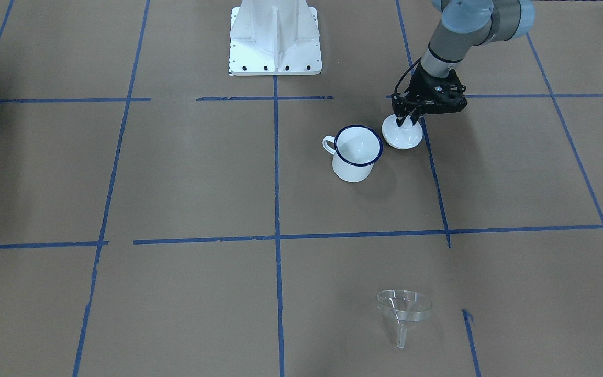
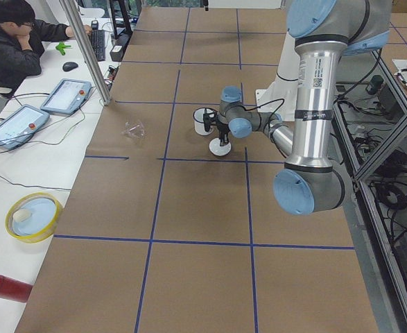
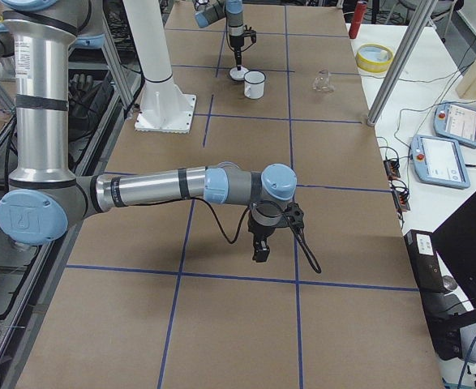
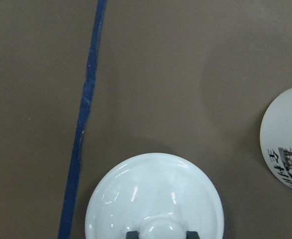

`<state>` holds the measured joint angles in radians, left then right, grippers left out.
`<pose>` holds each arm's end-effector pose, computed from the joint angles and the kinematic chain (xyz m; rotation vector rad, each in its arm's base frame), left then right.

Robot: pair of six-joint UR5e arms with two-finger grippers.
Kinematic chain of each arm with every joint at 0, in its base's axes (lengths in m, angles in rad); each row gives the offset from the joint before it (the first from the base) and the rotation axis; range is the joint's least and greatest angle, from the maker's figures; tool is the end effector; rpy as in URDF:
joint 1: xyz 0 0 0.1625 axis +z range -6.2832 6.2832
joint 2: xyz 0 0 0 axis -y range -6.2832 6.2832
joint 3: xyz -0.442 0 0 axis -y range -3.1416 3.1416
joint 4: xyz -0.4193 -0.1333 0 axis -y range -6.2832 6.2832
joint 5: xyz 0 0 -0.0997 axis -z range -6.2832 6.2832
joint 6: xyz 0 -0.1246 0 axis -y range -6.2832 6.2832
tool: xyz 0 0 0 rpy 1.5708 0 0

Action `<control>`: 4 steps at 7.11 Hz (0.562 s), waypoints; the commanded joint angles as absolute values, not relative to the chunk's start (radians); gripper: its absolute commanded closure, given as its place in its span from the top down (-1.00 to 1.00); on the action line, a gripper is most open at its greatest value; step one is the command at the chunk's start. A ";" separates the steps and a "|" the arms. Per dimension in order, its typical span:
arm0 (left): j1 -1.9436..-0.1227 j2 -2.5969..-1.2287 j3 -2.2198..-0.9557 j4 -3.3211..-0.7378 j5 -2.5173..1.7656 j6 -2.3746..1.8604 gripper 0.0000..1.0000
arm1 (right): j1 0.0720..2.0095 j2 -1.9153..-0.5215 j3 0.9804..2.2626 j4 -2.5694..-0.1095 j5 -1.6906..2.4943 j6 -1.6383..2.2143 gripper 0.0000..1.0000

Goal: Place funnel on cup
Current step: 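Lift the lid off the mug and set it down nearer the robot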

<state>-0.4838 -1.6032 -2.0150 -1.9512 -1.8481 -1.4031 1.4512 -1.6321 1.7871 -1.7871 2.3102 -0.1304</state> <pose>0.4343 -0.3403 0.4150 0.0261 0.8905 -0.1762 -0.0084 -0.4835 0.6369 -0.0546 -0.7410 -0.2158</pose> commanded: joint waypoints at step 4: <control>-0.561 -1.615 -2.083 -1.948 -1.853 -1.410 1.00 | 1.451 -1.632 1.787 -1.787 2.310 -0.130 1.00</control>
